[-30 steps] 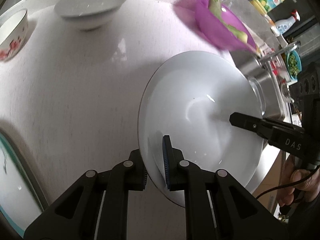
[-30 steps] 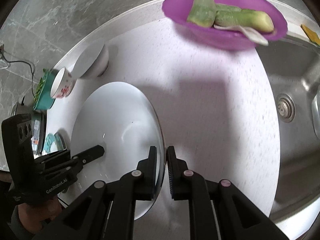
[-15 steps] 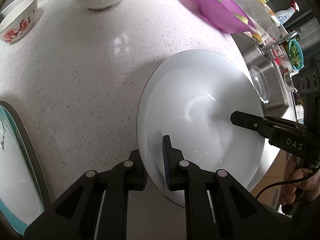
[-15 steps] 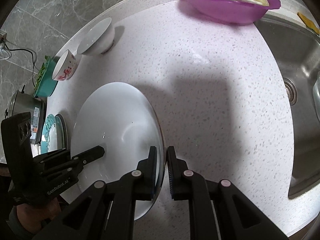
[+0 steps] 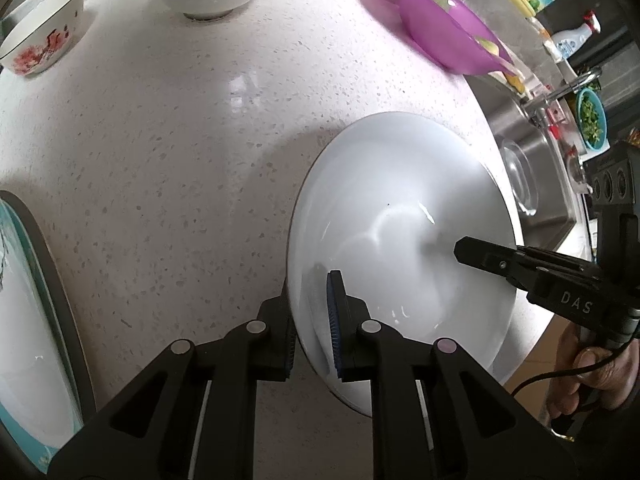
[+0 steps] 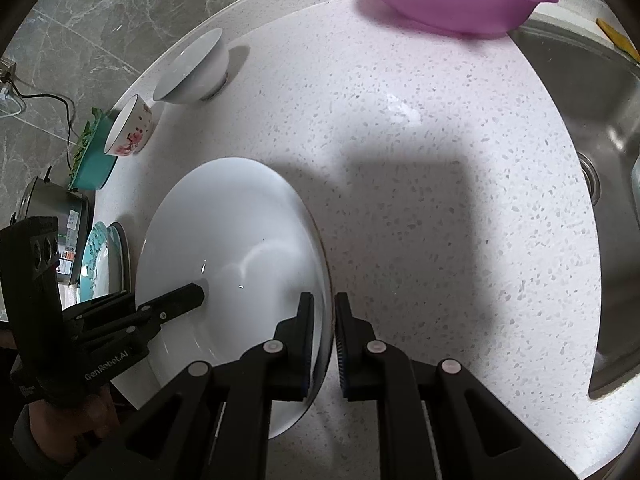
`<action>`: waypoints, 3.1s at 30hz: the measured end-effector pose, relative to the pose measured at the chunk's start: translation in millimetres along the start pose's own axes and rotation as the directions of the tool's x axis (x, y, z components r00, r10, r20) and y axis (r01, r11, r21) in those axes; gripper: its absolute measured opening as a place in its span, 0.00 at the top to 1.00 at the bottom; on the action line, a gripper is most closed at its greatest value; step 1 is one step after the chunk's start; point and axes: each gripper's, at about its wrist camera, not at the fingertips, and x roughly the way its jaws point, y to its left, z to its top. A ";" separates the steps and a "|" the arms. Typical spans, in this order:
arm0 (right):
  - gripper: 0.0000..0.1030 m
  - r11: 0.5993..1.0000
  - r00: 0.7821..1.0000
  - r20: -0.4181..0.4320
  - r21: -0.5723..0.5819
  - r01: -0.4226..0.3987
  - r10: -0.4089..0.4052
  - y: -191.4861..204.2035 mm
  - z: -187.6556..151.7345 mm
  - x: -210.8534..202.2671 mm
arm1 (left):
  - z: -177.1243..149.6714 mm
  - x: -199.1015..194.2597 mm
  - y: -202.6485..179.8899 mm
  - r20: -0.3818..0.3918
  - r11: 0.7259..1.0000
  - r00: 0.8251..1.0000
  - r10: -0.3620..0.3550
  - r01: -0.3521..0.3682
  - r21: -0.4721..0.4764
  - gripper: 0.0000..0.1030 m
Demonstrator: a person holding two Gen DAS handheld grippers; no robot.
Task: Organize plates and bowls
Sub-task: 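Lift the large white bowl with both grippers and set it beside the plate stack, then open both grippers and move them to the smaller white bowl, then close both grippers on the rim of the smaller white bowl, then carry the smaller white bowl with both grippers and lower it into the large bowl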
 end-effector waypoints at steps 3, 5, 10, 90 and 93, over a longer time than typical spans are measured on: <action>0.79 1.000 0.999 0.035 0.005 -0.007 0.006 -0.5 0.6 -11.5 | 2.2 -18.0 5.4 0.048 1.000 0.999 -0.002 0.003 -0.005 0.27; 0.41 1.000 0.998 0.069 0.015 -0.007 0.006 -4.1 2.6 -23.8 | 4.8 -32.6 9.3 0.097 1.000 0.995 -0.009 0.010 -0.012 0.08; 0.13 1.000 0.990 0.135 0.009 -0.028 0.026 -8.2 13.6 -57.9 | 21.6 -61.8 22.3 0.142 0.999 0.990 -0.021 0.027 -0.043 0.00; 0.89 0.969 0.991 -0.124 -0.235 -0.078 0.050 106.1 263.6 82.4 | 233.2 -5.2 119.4 0.148 0.980 0.988 0.047 -0.017 -0.199 0.92; 0.89 0.969 0.992 -0.115 -0.235 -0.080 0.054 104.7 258.0 72.3 | 223.7 -16.5 109.9 0.157 0.983 0.987 0.042 -0.012 -0.184 0.92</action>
